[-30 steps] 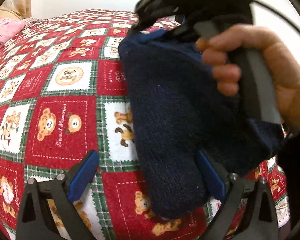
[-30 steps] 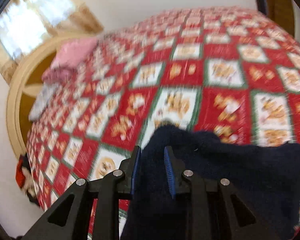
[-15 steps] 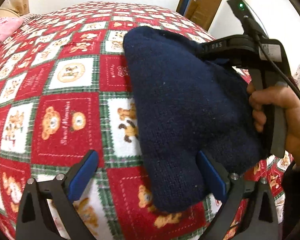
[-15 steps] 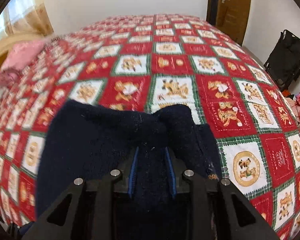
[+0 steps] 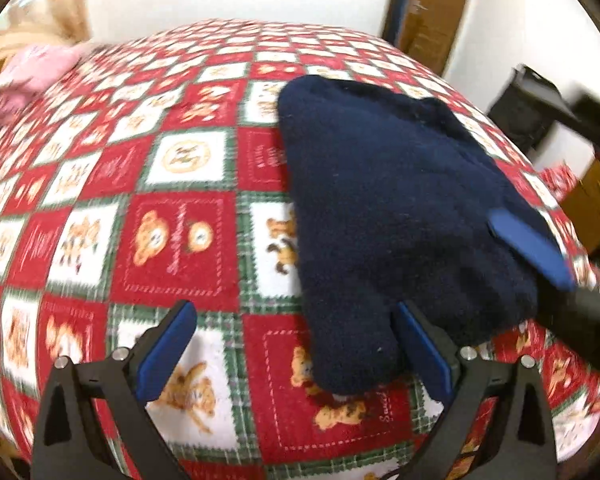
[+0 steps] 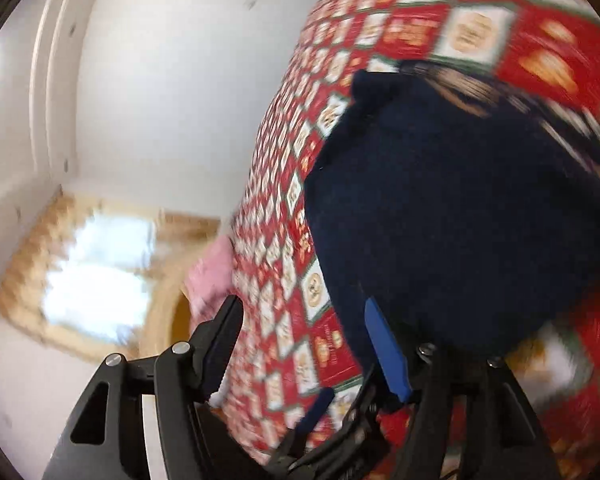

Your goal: Fold small clothes

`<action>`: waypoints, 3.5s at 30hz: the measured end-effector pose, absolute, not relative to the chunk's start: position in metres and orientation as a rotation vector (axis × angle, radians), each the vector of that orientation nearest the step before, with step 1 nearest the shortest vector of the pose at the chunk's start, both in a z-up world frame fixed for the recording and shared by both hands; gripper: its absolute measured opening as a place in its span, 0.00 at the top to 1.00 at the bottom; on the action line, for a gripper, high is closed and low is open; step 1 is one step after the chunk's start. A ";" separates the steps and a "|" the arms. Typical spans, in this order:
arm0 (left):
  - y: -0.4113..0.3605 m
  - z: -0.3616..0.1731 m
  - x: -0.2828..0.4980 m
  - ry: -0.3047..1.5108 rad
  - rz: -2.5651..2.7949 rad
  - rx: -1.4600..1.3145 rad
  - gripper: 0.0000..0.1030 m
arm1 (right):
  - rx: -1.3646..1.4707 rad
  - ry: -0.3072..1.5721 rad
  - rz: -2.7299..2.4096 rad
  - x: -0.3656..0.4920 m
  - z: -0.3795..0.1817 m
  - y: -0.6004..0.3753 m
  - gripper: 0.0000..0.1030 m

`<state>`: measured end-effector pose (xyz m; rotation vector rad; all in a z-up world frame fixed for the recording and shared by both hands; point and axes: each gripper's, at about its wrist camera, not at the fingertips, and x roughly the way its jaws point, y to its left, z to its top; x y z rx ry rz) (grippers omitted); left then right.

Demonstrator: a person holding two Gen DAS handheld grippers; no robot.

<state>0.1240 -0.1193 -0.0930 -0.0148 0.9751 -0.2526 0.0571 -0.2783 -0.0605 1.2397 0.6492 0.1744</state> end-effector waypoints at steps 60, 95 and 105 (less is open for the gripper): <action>-0.164 -0.089 0.199 1.025 -0.382 -0.006 0.00 | 0.604 0.894 -0.066 0.110 -0.090 -0.380 0.25; -0.177 -0.103 0.207 1.058 -0.473 -0.104 0.10 | 0.446 0.992 -0.012 0.145 -0.092 -0.345 0.04; -0.184 -0.096 0.201 0.994 -0.489 -0.045 0.31 | 0.356 0.891 -0.066 0.126 -0.081 -0.328 0.38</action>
